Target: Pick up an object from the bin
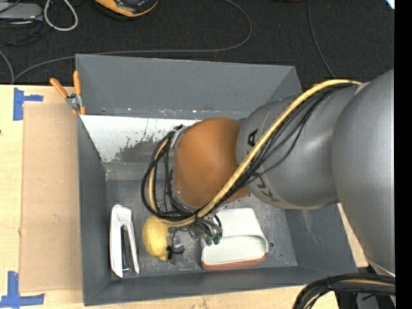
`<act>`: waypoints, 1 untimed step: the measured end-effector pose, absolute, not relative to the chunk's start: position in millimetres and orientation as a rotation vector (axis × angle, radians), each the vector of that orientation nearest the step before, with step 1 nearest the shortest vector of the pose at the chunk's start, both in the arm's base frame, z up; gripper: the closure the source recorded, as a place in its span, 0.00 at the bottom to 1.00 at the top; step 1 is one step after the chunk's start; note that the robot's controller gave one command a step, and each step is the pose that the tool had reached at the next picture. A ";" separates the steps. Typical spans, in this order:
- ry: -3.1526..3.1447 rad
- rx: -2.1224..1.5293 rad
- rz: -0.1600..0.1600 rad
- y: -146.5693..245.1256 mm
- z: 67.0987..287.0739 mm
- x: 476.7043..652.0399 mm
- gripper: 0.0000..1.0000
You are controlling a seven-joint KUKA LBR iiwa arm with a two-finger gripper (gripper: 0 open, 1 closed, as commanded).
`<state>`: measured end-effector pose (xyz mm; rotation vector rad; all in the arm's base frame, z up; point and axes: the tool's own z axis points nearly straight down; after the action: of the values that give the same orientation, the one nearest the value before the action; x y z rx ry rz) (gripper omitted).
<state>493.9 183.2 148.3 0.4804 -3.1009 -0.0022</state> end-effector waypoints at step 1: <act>-3.077 0.610 0.000 182.1 254.3 505.0 1.00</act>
Offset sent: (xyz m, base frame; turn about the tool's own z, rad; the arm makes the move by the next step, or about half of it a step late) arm 0.0001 -0.0278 0.0020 0.0786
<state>505.0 182.1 254.3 0.6099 -3.0765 0.0000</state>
